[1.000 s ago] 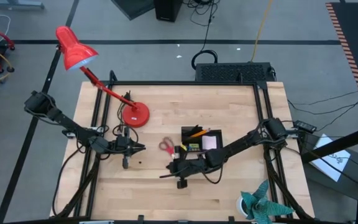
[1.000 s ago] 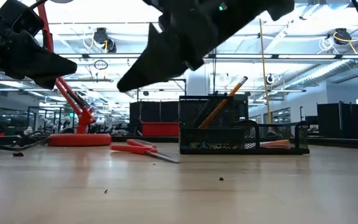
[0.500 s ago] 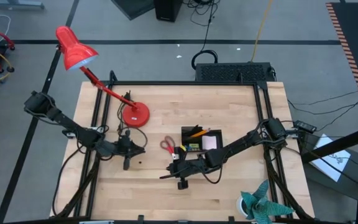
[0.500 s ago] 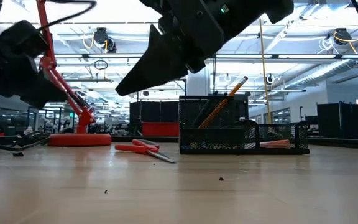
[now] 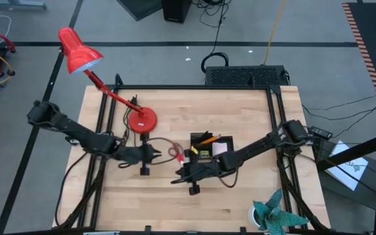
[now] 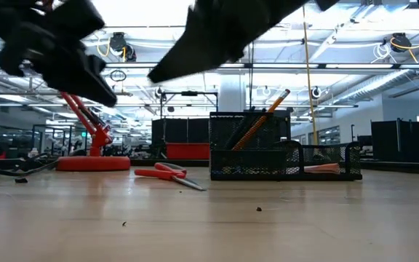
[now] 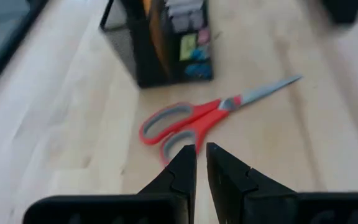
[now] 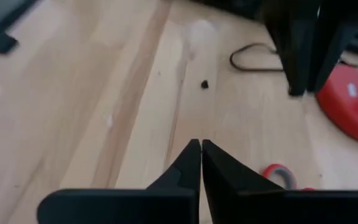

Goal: Pick and place office supplies into organizer
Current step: Put the red scissors into the black desk organizer

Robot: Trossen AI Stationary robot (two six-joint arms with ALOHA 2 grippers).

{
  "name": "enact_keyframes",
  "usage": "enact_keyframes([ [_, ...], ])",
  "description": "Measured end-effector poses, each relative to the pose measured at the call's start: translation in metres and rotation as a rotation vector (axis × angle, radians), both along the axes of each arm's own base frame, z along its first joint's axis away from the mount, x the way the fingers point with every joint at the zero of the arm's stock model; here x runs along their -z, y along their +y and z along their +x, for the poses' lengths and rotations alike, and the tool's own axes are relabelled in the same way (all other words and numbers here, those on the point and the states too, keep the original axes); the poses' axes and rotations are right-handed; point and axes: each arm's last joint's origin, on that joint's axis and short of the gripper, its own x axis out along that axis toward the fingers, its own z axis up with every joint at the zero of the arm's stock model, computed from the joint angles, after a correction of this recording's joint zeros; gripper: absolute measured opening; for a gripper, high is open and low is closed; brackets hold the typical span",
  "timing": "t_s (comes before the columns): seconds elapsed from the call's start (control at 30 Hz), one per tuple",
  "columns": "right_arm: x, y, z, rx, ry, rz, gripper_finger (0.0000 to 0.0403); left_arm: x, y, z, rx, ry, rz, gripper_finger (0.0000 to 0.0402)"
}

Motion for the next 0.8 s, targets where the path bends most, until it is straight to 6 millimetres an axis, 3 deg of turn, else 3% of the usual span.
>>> enact_keyframes([
  [0.17,-0.017,-0.006,-0.026,-0.080,-0.150,0.084,0.0001,-0.002,0.016,0.020,0.080,0.097,-0.031,0.0047],
  [0.33,-0.027,-0.021,-0.071,-0.174,-0.383,0.223,0.0001,-0.002,0.022,0.032,0.321,0.133,0.035,0.0047],
  [0.5,-0.031,-0.037,-0.110,-0.145,-0.465,0.244,0.0000,-0.012,0.037,0.046,0.401,0.127,-0.029,0.0047],
  [0.67,-0.035,-0.043,-0.129,-0.150,-0.518,0.258,0.0000,-0.011,0.059,0.066,0.321,0.258,-0.067,0.0047],
  [0.8,-0.033,-0.045,-0.134,-0.149,-0.519,0.258,0.0000,0.001,0.069,0.086,0.323,0.335,-0.030,0.0047],
])
